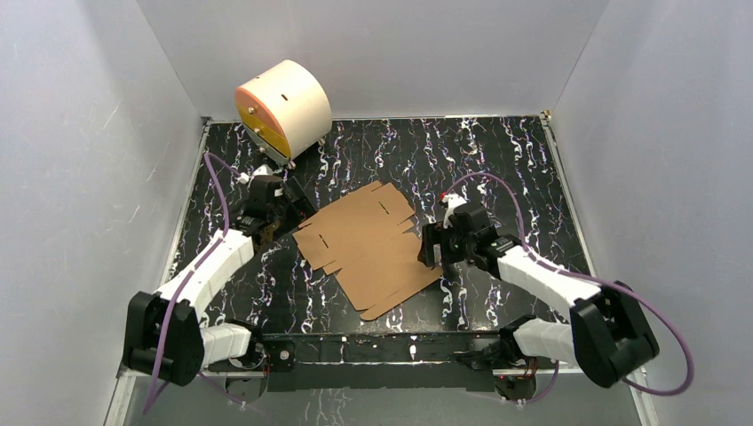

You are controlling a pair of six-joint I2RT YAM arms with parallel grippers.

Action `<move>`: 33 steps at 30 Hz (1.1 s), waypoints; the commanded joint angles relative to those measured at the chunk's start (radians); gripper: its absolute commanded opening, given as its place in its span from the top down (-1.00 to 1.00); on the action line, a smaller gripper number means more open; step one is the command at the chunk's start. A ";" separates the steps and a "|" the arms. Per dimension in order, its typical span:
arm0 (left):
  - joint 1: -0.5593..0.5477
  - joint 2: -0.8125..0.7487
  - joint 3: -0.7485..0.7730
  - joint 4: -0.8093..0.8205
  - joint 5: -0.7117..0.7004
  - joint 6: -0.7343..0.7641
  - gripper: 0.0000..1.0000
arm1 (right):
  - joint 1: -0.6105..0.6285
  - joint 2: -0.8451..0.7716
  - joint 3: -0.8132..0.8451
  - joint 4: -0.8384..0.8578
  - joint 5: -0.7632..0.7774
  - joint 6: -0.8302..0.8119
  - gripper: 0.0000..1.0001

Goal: Fold the paper box

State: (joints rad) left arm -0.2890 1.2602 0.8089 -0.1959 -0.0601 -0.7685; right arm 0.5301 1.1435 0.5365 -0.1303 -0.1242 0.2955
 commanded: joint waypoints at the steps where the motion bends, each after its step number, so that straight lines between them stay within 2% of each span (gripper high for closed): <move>1: 0.010 -0.083 -0.086 -0.072 0.019 -0.024 -0.83 | 0.001 0.111 0.096 0.043 0.059 -0.047 -0.83; 11: 0.014 -0.180 -0.165 -0.151 0.000 -0.005 -0.87 | 0.020 0.229 0.100 0.039 -0.019 -0.043 -0.77; 25: 0.013 -0.107 -0.164 -0.085 -0.011 0.011 -0.89 | 0.209 0.074 -0.016 -0.023 -0.027 0.093 -0.73; 33: 0.038 -0.106 -0.172 -0.038 -0.023 0.001 -0.92 | 0.190 -0.024 0.112 -0.101 0.198 -0.025 -0.95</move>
State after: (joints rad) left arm -0.2756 1.1580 0.6430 -0.2699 -0.0643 -0.7692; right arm 0.7380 1.1629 0.5419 -0.2176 -0.0502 0.3328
